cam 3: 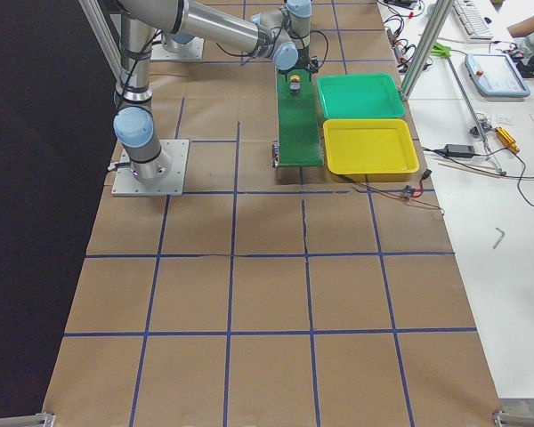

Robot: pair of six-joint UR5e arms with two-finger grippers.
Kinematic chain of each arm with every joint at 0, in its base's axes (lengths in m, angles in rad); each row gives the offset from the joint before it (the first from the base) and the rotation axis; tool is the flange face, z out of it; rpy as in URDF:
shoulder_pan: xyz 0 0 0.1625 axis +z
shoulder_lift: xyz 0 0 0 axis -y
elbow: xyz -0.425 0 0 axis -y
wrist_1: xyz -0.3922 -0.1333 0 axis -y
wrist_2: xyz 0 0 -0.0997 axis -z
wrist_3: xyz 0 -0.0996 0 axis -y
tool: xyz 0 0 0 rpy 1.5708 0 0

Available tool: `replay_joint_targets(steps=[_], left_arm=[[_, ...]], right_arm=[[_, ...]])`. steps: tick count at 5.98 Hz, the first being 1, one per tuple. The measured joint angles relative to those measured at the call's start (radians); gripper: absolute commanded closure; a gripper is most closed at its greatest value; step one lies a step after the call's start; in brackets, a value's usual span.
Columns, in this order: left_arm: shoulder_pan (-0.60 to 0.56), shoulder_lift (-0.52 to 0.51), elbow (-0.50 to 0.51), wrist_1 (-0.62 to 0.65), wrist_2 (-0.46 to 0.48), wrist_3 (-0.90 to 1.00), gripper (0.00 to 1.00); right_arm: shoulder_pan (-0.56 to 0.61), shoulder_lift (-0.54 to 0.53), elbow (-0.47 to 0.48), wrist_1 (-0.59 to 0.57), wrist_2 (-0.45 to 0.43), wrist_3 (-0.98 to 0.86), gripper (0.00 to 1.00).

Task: Sort buttons by color to trays
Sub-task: 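Grasp the yellow button on the belt with the right gripper, then drop the yellow button into the yellow tray while left gripper sets cylinder on belt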

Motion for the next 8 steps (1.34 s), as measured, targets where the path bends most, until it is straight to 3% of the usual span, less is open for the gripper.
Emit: replay_joint_targets(steps=[1, 2, 3, 4, 5, 6, 8], left_arm=[[0.001, -0.011, -0.028, 0.041, 0.002, 0.022, 0.16], [0.001, -0.019, -0.048, 0.070, 0.003, 0.029, 0.29], [0.002, -0.027, -0.060, 0.092, 0.002, 0.033, 0.65], [0.002, -0.032, -0.067, 0.112, 0.003, 0.042, 0.87], [0.002, -0.032, -0.067, 0.126, 0.005, 0.058, 0.99], [0.001, -0.024, -0.059, 0.130, 0.006, 0.071, 1.00], [-0.022, 0.034, -0.036, 0.069, -0.024, 0.072, 1.00]], right_arm=[[-0.002, 0.015, 0.005, -0.003, -0.006, -0.011, 0.00], [-0.016, 0.017, 0.017, -0.002, -0.012, -0.034, 0.07], [-0.044, 0.013, 0.042, 0.003, -0.015, -0.048, 0.28], [-0.083, -0.001, 0.075, 0.007, -0.023, -0.053, 0.61], [-0.108, -0.020, 0.097, 0.012, -0.055, -0.060, 0.81], [-0.119, -0.034, 0.106, 0.017, -0.094, -0.071, 0.91], [-0.139, -0.048, 0.108, 0.016, -0.133, -0.121, 0.92]])
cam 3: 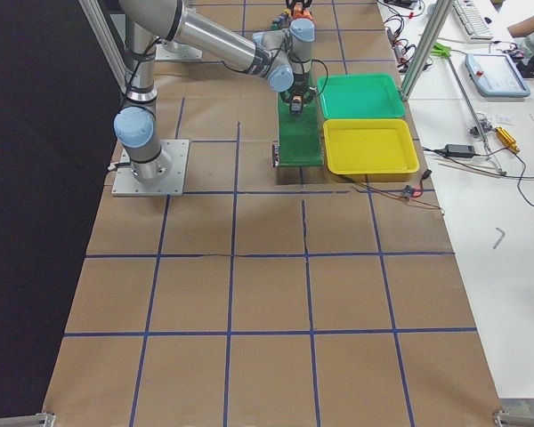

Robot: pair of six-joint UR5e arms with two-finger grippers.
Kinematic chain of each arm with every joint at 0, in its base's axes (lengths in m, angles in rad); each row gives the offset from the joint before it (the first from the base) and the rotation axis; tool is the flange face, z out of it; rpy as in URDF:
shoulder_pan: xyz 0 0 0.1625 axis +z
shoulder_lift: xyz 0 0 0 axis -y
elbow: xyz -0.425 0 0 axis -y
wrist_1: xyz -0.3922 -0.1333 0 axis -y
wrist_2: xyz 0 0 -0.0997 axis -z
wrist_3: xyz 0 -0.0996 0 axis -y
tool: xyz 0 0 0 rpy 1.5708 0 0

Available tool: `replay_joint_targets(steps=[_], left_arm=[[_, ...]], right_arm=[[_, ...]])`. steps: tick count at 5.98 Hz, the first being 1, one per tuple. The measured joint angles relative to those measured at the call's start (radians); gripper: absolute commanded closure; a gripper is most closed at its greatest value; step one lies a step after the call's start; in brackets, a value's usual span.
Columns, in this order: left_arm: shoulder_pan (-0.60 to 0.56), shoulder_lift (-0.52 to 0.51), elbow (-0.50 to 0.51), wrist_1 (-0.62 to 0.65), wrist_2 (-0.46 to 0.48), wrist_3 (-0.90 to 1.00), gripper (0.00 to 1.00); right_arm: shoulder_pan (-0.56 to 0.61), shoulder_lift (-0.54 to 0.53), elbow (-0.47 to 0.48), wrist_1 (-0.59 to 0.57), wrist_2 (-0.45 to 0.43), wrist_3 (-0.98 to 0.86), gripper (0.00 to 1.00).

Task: Sort buttons by color to trays
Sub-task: 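Drop the yellow button into the yellow tray while left gripper sets cylinder on belt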

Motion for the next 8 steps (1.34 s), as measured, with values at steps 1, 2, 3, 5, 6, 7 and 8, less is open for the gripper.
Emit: replay_joint_targets(steps=[1, 2, 3, 5, 6, 7, 8], left_arm=[[-0.036, 0.054, 0.006, -0.081, -0.051, -0.009, 1.00], [-0.101, 0.107, 0.008, -0.151, -0.083, -0.040, 1.00], [-0.183, 0.138, 0.002, -0.188, -0.092, -0.106, 1.00], [-0.335, 0.152, -0.026, -0.212, -0.072, -0.217, 0.75], [-0.361, 0.154, -0.050, -0.213, -0.065, -0.266, 0.03], [-0.364, 0.158, -0.072, -0.211, -0.065, -0.289, 0.02], [-0.354, 0.164, -0.077, -0.210, -0.065, -0.299, 0.02]], right_arm=[[-0.020, -0.019, -0.004, -0.005, -0.013, -0.045, 0.92], [-0.052, -0.038, -0.018, -0.013, -0.015, -0.121, 0.92], [-0.101, -0.042, -0.049, -0.020, -0.013, -0.220, 0.92], [-0.196, 0.038, -0.156, -0.043, -0.004, -0.370, 0.91], [-0.215, 0.123, -0.198, -0.100, -0.001, -0.399, 0.85], [-0.221, 0.208, -0.218, -0.182, 0.005, -0.406, 0.39], [-0.223, 0.263, -0.227, -0.242, 0.036, -0.401, 0.00]])
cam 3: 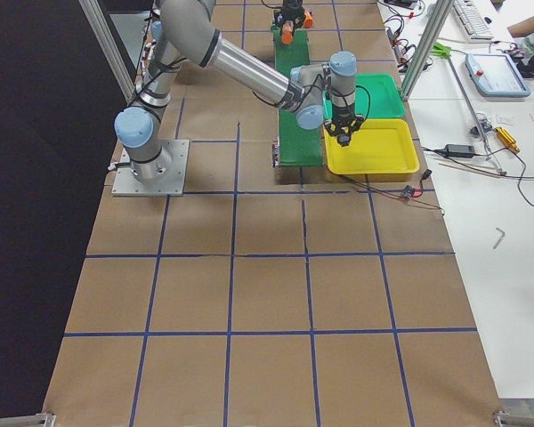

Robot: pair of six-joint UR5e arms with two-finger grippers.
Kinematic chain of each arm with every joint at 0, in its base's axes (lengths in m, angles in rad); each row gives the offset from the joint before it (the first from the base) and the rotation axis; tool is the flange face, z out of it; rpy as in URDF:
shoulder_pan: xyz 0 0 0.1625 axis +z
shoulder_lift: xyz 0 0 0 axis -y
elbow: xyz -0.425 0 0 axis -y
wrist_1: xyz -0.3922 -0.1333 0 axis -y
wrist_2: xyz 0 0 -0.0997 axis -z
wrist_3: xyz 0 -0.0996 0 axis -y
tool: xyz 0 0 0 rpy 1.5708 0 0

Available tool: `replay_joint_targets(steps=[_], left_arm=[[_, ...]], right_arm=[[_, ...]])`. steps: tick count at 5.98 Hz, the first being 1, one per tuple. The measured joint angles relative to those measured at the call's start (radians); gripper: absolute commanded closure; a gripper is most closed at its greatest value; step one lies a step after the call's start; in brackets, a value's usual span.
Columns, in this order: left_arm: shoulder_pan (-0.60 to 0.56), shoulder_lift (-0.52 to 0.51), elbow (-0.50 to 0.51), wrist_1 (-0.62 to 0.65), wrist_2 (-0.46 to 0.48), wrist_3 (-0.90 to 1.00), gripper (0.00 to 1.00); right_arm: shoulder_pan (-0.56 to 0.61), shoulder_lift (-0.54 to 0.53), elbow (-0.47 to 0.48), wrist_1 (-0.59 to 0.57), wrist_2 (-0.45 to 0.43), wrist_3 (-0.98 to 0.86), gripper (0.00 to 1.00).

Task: Sort buttons by color to trays
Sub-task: 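Drop the yellow button into the yellow tray while left gripper sets cylinder on belt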

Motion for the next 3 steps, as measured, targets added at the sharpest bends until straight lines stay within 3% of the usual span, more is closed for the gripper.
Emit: replay_joint_targets(steps=[2, 3], left_arm=[[0.123, 0.018, 0.017, -0.005, 0.002, 0.008, 0.03], [0.199, 0.016, 0.021, -0.010, 0.007, 0.083, 0.03]], right_arm=[[0.000, 0.003, -0.033, -0.004, 0.073, 0.043, 0.00], [0.003, -0.041, -0.052, 0.066, 0.081, 0.070, 0.00]])
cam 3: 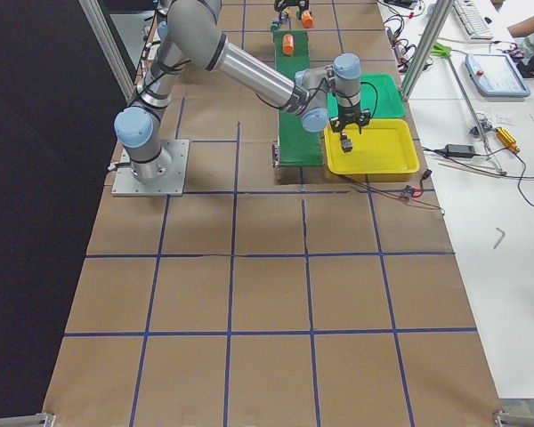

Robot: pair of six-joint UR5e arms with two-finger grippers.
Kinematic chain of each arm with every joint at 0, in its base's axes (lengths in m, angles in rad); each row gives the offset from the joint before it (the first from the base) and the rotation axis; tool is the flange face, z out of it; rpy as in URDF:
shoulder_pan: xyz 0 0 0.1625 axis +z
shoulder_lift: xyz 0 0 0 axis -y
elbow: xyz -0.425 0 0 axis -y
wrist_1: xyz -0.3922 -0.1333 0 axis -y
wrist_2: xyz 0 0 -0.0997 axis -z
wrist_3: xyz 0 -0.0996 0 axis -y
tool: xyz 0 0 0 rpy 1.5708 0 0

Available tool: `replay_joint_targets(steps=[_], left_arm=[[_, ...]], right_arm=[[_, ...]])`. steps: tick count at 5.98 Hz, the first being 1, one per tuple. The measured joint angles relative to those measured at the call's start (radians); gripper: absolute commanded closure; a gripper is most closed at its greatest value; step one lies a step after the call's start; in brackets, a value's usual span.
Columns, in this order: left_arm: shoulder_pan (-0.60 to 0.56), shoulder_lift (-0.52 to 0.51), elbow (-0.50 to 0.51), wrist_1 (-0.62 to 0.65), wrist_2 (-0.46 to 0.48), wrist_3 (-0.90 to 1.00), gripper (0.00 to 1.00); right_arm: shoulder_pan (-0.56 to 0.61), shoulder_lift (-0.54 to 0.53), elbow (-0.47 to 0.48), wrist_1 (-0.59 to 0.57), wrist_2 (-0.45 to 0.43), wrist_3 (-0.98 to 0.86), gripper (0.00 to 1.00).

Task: Sort buttons by color to trays
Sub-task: 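Drop the yellow button into the yellow tray while left gripper sets cylinder on belt, then carry a green-capped button onto the belt with the left gripper and release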

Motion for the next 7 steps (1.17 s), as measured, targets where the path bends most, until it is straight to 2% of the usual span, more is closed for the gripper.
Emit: replay_joint_targets(steps=[2, 4, 6, 7], left_arm=[[0.082, -0.006, -0.020, -0.005, 0.104, 0.253, 0.03], [0.151, -0.015, -0.092, 0.089, 0.152, 0.508, 0.02], [0.187, -0.029, -0.207, 0.271, 0.144, 0.632, 0.04], [0.199, -0.054, -0.227, 0.306, 0.117, 0.647, 0.05]], right_arm=[[0.046, -0.143, -0.006, 0.262, -0.005, 0.099, 0.00], [0.147, -0.286, -0.004, 0.500, -0.008, 0.256, 0.00], [0.212, -0.362, 0.008, 0.637, -0.003, 0.327, 0.00], [0.225, -0.371, 0.017, 0.656, 0.001, 0.342, 0.00]])
